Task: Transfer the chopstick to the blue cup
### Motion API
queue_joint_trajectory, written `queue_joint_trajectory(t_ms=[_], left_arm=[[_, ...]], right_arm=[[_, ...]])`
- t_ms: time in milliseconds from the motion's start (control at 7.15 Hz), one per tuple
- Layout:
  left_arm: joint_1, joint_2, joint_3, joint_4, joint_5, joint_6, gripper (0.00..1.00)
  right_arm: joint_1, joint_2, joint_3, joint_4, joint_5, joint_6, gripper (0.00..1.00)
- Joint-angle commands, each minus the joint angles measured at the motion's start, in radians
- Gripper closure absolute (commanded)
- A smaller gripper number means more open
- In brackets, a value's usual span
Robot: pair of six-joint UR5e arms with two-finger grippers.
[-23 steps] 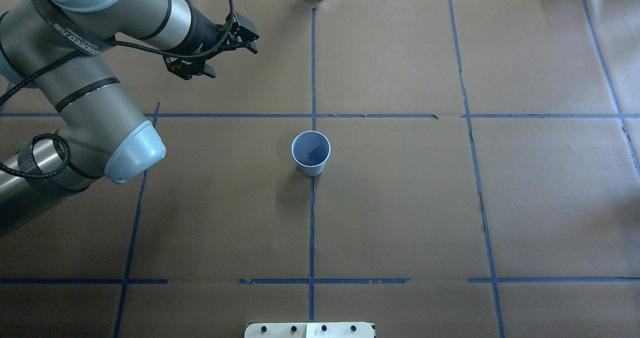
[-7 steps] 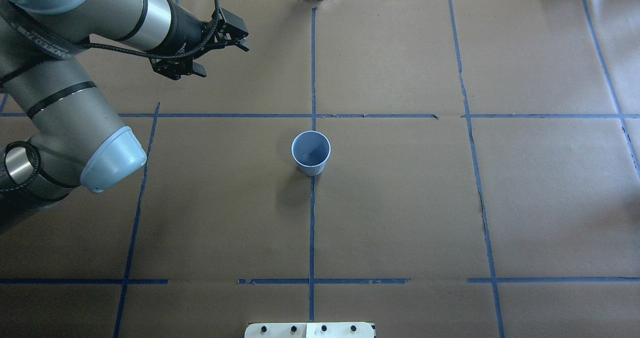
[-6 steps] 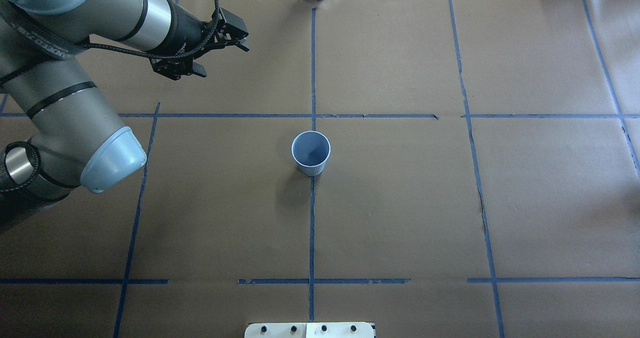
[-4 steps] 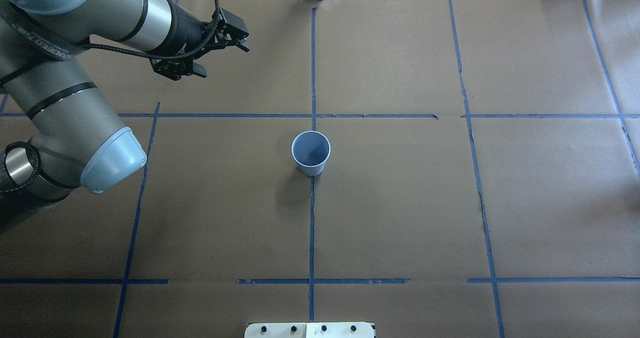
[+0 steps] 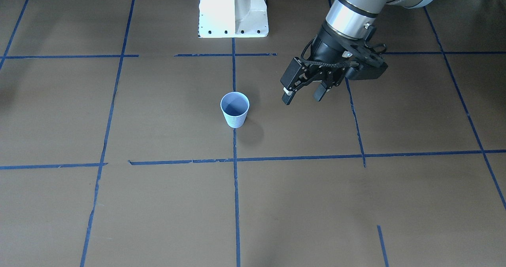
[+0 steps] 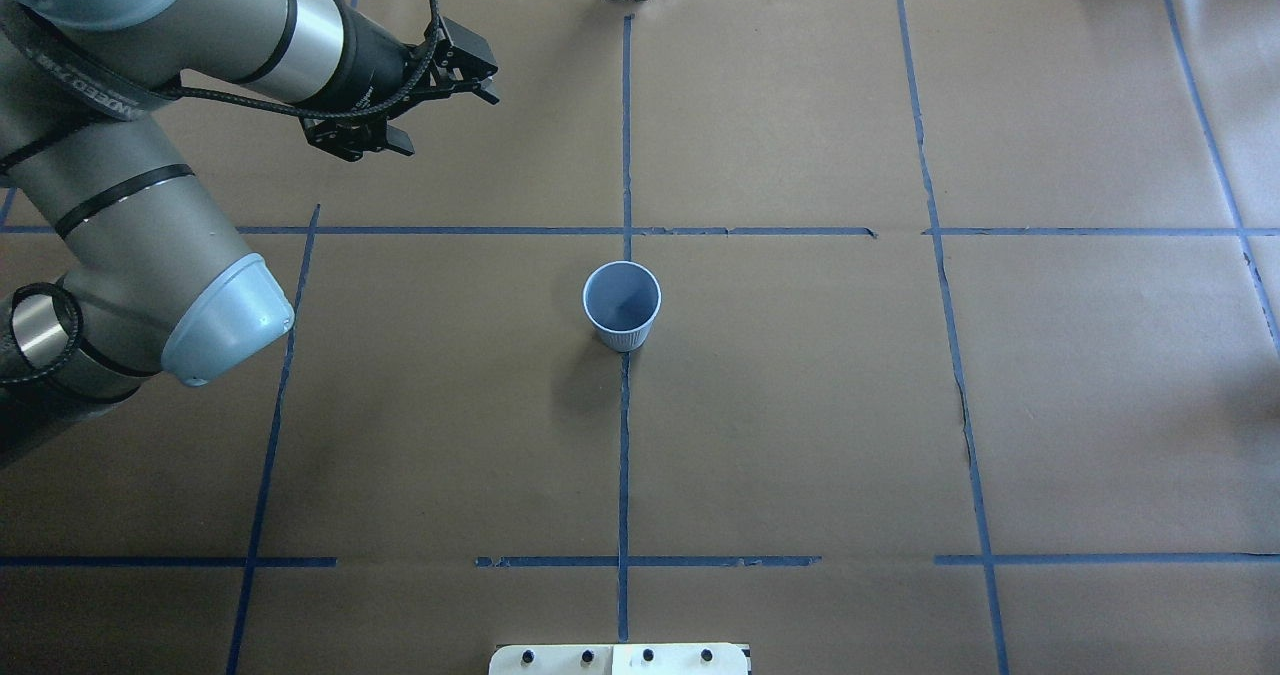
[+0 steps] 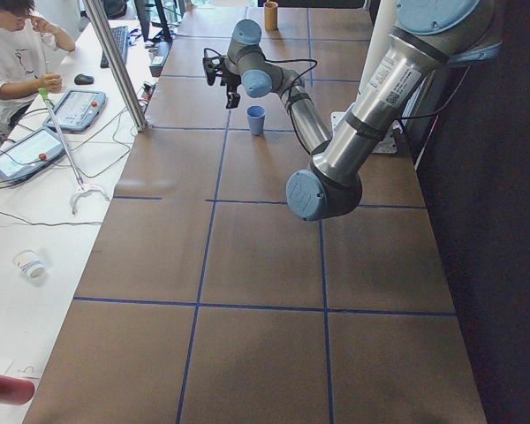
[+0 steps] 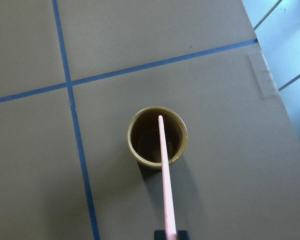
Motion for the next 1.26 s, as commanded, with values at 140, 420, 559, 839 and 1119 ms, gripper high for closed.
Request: queue_joint_trajectory(t_ms=[140, 420, 559, 839, 1119], left_arm=[[0.000, 0.002, 0.000, 0.000, 0.000, 0.002, 0.00], [0.000, 0.009, 0.002, 0.000, 0.000, 0.007, 0.00], [0.000, 0.009, 0.000, 0.000, 0.000, 0.005, 0.00], [0.000, 0.018, 0.005, -0.002, 0.000, 0.010, 0.00], [-0.002, 0.028, 0.014, -0.015, 0.002, 0.011, 0.00]], right_arm=[[-0.109, 0.093, 0.034, -0.003, 0.136, 0.021, 1.00], [-0.259, 0.219, 0.035, -0.003, 0.239, 0.205, 1.00], [-0.331, 0.296, 0.037, -0.003, 0.299, 0.322, 1.00], [-0.519, 0.507, 0.028, 0.005, 0.384, 0.619, 1.00], [-0.749, 0.746, 0.026, 0.014, 0.384, 1.033, 1.00]])
